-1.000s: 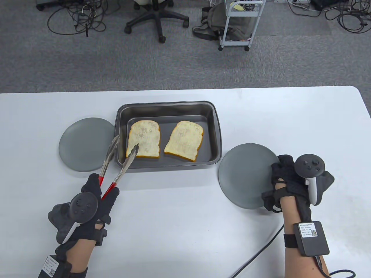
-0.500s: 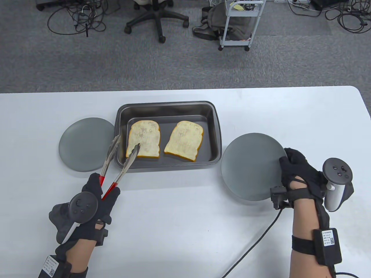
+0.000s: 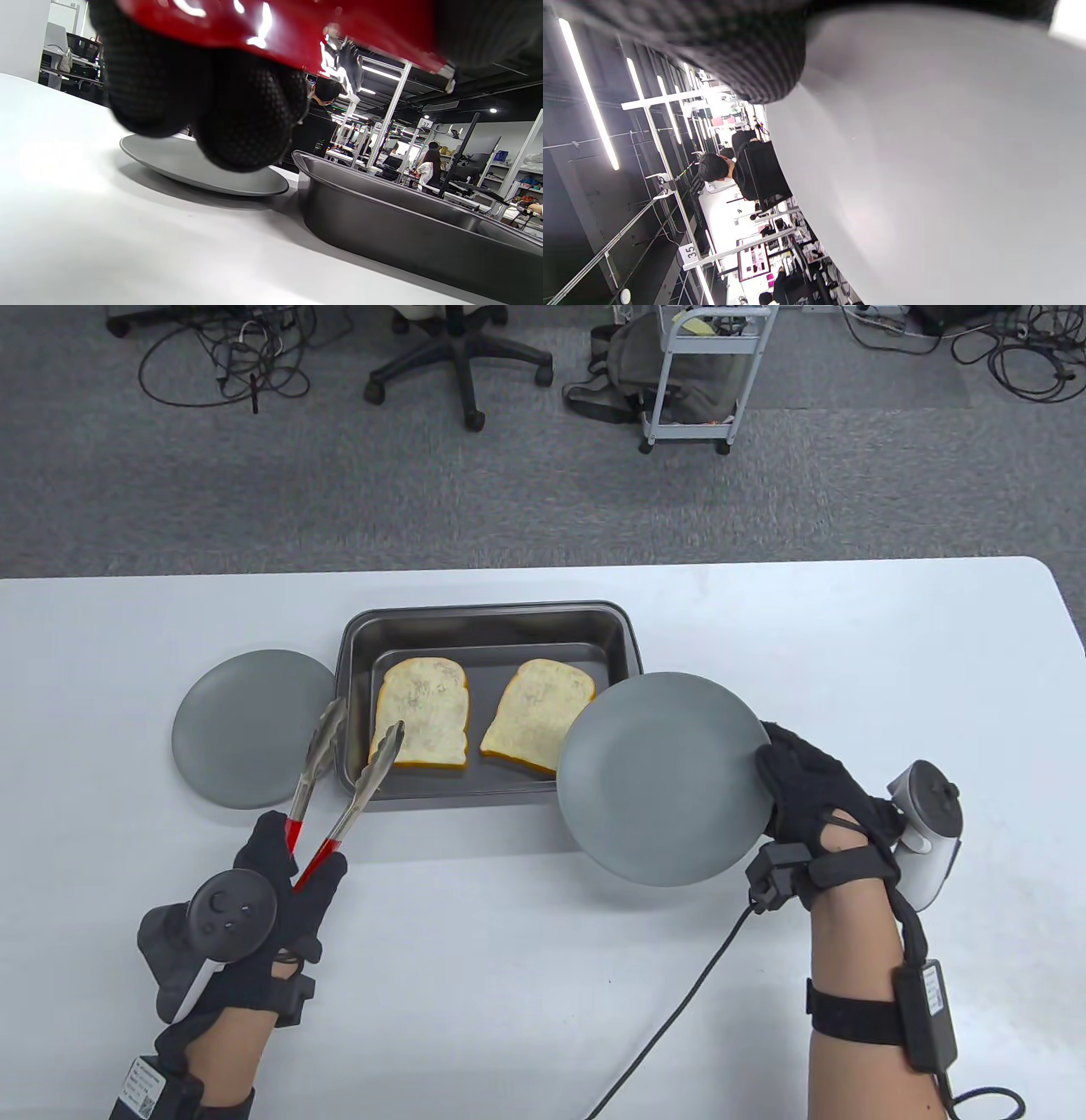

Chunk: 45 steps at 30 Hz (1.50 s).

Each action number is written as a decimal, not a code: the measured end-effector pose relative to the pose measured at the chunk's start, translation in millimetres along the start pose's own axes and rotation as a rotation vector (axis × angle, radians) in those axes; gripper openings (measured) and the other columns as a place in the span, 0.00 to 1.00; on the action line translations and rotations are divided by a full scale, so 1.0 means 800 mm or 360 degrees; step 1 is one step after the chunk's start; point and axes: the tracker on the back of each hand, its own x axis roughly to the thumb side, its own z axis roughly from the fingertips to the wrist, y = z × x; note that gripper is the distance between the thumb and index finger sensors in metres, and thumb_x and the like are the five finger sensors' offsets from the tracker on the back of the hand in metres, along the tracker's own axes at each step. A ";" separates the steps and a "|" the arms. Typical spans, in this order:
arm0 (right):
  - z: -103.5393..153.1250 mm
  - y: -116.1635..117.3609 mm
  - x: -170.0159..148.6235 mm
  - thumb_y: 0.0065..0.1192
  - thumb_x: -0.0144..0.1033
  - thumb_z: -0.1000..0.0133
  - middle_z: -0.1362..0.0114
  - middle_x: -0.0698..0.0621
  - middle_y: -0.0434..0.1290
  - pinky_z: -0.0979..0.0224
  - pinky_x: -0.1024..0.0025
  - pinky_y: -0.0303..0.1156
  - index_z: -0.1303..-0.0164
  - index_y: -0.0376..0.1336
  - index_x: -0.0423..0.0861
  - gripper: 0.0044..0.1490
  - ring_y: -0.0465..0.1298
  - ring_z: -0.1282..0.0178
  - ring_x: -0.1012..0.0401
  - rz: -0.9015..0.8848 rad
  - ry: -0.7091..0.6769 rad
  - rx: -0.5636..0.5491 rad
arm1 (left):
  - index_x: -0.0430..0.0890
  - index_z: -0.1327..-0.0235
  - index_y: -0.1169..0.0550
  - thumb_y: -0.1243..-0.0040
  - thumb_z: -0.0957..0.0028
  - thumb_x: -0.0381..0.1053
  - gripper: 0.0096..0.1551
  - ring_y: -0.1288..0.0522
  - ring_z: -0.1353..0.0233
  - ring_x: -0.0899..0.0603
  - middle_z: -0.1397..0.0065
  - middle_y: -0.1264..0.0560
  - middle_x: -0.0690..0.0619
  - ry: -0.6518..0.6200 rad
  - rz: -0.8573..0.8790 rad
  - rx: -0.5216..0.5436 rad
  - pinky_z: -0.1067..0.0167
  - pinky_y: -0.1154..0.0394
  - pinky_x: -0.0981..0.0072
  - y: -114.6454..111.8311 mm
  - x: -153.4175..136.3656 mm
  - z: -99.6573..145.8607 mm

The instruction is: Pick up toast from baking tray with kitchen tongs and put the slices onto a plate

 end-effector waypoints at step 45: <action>-0.033 0.007 -0.055 0.69 0.43 0.50 0.35 0.35 0.80 0.47 0.45 0.87 0.34 0.69 0.42 0.34 0.88 0.47 0.40 -0.0321 0.0244 0.0210 | 0.39 0.30 0.26 0.43 0.59 0.72 0.52 0.12 0.63 0.37 0.41 0.16 0.36 0.0279 -0.0176 -0.0533 0.67 0.15 0.55 0.029 0.059 -0.110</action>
